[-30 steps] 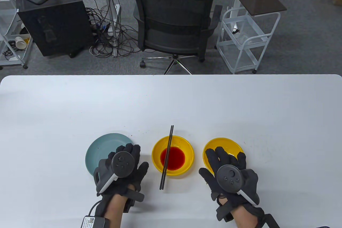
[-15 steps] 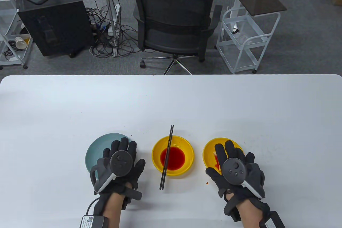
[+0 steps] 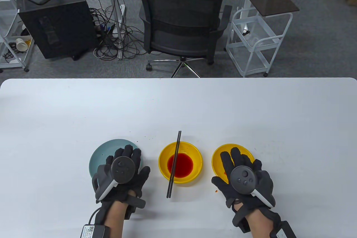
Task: Dip chopsticks into soy sauce and dot onto dumpling
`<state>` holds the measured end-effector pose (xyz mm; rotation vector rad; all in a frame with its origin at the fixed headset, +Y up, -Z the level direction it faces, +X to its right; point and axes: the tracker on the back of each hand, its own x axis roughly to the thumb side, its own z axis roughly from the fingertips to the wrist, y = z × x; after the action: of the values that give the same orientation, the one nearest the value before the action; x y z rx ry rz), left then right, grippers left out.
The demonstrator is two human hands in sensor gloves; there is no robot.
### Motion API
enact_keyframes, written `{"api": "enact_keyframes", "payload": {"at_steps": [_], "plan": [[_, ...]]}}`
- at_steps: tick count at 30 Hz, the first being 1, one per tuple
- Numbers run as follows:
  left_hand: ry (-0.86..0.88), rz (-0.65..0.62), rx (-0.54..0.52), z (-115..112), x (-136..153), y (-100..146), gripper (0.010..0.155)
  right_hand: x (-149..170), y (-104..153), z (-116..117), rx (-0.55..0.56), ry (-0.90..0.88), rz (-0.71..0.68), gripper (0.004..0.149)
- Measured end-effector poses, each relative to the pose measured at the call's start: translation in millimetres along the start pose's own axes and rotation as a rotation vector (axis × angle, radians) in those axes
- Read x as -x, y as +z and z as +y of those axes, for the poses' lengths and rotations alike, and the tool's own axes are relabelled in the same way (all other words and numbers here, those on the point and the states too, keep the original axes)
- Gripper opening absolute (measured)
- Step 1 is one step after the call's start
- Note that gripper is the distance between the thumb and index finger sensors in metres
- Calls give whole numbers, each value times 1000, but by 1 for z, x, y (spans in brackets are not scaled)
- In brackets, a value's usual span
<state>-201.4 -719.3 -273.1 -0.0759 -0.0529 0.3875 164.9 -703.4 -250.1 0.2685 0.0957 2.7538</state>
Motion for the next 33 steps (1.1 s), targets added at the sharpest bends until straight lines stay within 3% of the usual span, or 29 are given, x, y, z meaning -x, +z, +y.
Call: {"api": "enact_keyframes", "payload": {"at_steps": [8, 18, 27, 33], "plan": [[-2, -12, 20, -5, -6, 0, 77, 0, 3, -6, 36, -29, -27, 82], [16, -23, 103, -15, -12, -1, 77, -2, 1, -1, -61, -96, -48, 80], [13, -45, 115, -18, -18, 1, 77, -6, 0, 6, -115, -138, -71, 80], [12, -58, 100, -17, -19, 1, 76, -11, 2, 4, -81, -54, -69, 80]]}}
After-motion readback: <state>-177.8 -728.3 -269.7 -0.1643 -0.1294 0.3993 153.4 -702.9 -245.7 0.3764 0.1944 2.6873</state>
